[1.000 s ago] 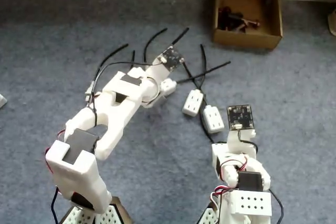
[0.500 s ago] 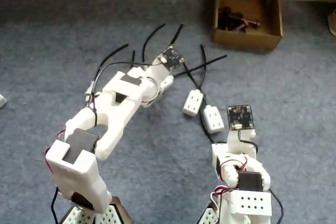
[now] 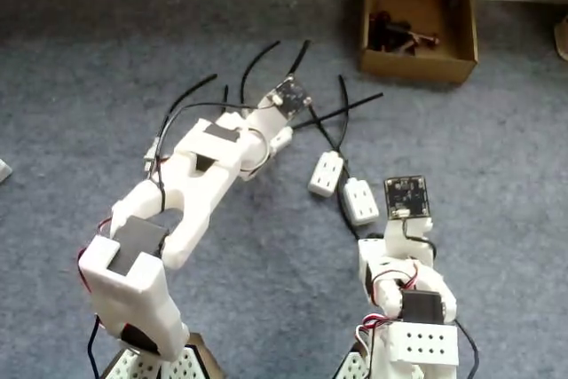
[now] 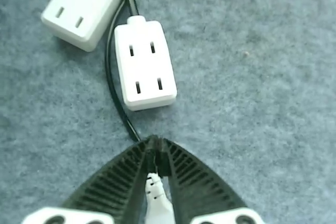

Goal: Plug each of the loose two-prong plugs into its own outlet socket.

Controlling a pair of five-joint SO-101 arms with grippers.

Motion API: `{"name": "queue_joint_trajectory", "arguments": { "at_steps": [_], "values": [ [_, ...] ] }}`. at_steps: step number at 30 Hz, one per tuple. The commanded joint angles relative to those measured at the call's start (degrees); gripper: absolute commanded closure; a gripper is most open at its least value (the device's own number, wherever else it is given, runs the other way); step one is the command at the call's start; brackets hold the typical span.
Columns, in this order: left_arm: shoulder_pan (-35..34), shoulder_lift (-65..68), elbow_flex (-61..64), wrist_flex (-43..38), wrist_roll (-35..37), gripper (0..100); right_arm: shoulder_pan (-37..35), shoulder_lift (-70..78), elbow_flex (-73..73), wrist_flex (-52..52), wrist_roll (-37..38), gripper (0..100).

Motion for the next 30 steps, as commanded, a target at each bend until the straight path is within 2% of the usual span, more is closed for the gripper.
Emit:
{"name": "queue_joint_trajectory", "arguments": {
  "at_steps": [1,5,11,23,30],
  "values": [
    [1.7,-2.6,-6.2,6.4,-0.4,97,-0.5,-0.3,-0.3,-1.2,0.8,98.9],
    [2.5,-2.6,-12.3,14.7,-0.4,97,-0.5,-0.3,-0.3,-1.2,0.8,98.9],
    [4.8,-2.6,-18.4,22.8,-0.4,99,-0.5,-0.3,-0.2,-1.3,0.8,98.9],
    [4.8,-2.9,-27.6,34.0,-0.3,99,-0.5,-0.3,-0.2,-1.3,0.8,98.9],
    [2.9,-12.8,-27.6,35.9,-0.2,99,-0.5,-0.3,-0.1,-1.3,0.8,98.9]
  ]
}}
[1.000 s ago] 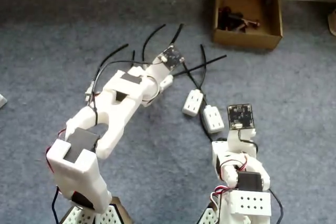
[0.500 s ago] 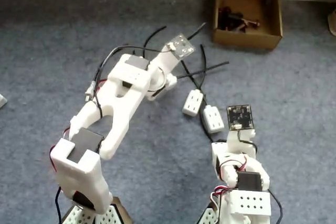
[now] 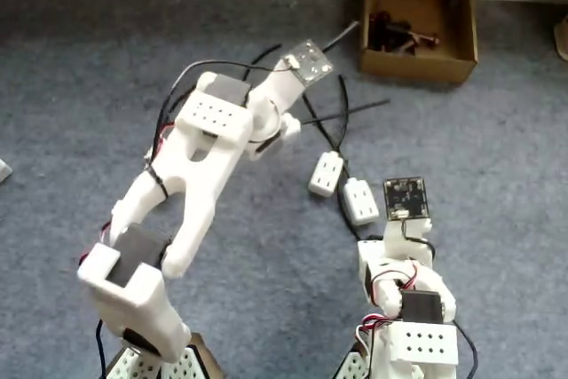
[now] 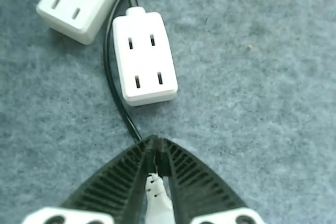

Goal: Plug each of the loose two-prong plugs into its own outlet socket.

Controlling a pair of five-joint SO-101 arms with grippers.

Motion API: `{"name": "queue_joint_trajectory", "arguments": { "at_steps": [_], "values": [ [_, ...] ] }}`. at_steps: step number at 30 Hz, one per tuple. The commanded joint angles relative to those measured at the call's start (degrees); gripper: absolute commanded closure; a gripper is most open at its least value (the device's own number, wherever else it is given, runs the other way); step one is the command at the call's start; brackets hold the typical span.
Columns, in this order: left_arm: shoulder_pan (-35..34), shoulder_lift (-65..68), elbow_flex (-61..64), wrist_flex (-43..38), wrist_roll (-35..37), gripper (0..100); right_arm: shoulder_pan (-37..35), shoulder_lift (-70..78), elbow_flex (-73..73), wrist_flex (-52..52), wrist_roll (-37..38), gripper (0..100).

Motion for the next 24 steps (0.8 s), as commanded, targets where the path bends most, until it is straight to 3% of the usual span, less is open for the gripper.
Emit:
{"name": "queue_joint_trajectory", "arguments": {
  "at_steps": [1,15,24],
  "values": [
    [-1.7,-9.4,-2.2,0.4,-0.4,99,-0.5,-0.5,-0.5,-0.9,0.8,98.9],
    [-21.6,-18.2,1.7,3.6,-0.2,99,-0.5,-0.5,-0.4,-0.9,0.8,98.9],
    [-36.4,-18.0,1.7,1.1,-0.1,99,-0.5,-0.5,-0.4,-0.9,0.8,98.9]
  ]
}}
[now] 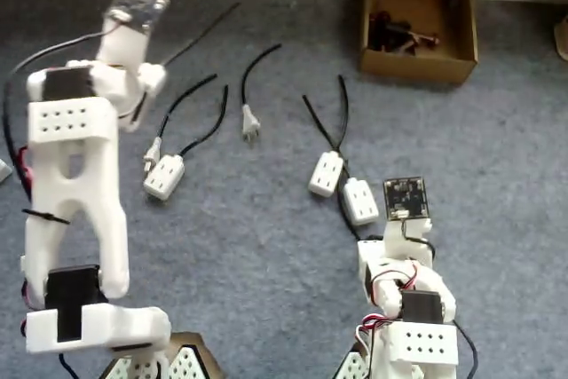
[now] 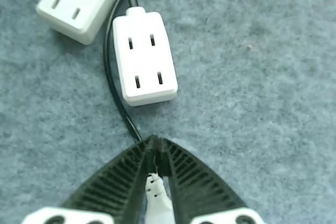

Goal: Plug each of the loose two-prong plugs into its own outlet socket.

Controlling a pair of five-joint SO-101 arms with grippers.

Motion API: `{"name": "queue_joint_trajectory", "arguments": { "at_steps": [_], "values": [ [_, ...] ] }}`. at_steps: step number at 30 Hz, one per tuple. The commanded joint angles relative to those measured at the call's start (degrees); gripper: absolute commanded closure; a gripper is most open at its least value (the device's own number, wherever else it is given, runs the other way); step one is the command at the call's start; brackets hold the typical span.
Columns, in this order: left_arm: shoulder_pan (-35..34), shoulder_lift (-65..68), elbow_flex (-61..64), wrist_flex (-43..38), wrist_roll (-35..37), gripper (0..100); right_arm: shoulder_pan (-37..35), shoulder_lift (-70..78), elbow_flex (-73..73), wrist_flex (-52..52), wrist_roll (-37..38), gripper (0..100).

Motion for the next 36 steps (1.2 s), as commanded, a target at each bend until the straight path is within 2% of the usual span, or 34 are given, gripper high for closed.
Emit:
{"name": "queue_joint_trajectory", "arguments": {
  "at_steps": [1,7,15,19,26,31,36],
  "values": [
    [-6.4,-3.1,-0.6,-2.5,-0.1,99,-0.5,-0.5,-0.4,-0.9,0.8,98.9],
    [-13.6,-3.0,2.2,-7.5,-0.2,99,-0.5,-0.5,-0.4,-0.9,0.8,98.9],
    [-19.9,-3.0,19.0,-27.4,-0.2,99,-0.5,-0.5,-0.4,-0.9,0.8,98.9],
    [-21.1,-3.0,23.2,-34.1,-0.2,99,-0.5,-0.5,-0.4,-0.9,0.8,98.9],
    [-23.6,-2.5,24.3,-35.5,-0.1,99,-0.5,-0.5,-0.4,-0.9,0.8,98.9],
    [-27.7,5.4,22.7,-39.7,0.0,99,-0.5,-0.5,-0.4,-0.9,0.8,98.9],
    [-29.8,12.8,19.0,-40.1,0.0,99,-0.5,-0.5,-0.4,-0.9,0.8,98.9]
  ]
}}
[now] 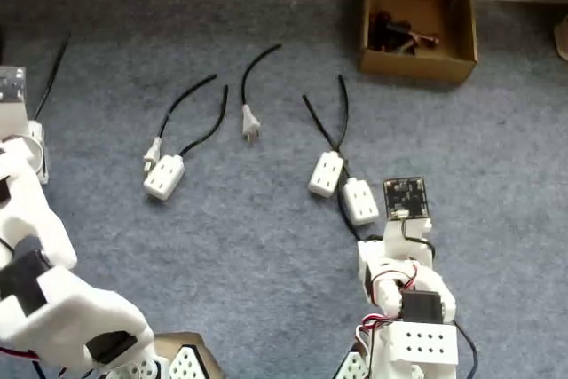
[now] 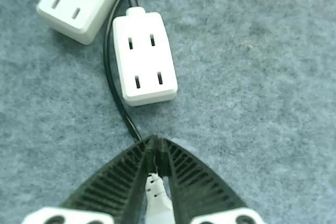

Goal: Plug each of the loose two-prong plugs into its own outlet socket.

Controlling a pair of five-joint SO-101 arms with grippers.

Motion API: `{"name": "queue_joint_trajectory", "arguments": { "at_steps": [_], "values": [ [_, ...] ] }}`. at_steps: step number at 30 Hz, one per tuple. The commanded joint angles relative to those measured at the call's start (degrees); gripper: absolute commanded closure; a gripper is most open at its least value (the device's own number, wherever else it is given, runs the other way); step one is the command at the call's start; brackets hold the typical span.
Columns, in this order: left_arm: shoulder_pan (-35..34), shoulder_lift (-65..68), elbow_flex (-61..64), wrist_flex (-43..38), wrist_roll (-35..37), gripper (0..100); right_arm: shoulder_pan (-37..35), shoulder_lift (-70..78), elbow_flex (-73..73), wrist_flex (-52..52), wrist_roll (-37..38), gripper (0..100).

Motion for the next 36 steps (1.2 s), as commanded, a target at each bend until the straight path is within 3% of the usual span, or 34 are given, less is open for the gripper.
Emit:
{"name": "queue_joint_trajectory", "arguments": {
  "at_steps": [1,9,18,24,36],
  "values": [
    [-1.3,2.0,-5.8,-1.1,0.0,99,-0.5,-0.5,-0.4,-0.9,0.8,98.9],
    [-2.8,10.5,-14.1,-1.1,5.5,99,-0.5,-0.5,-0.3,-0.9,0.8,98.9],
    [-2.9,13.0,-15.1,-1.1,5.5,99,-0.5,-0.5,-0.3,-0.9,0.8,98.9],
    [-3.1,12.9,-15.0,-1.0,5.5,88,-0.5,-0.5,-0.3,-0.9,0.8,98.9],
    [-3.3,12.9,-21.0,15.2,5.2,73,-0.5,-0.5,-0.3,-0.9,0.8,98.9]
  ]
}}
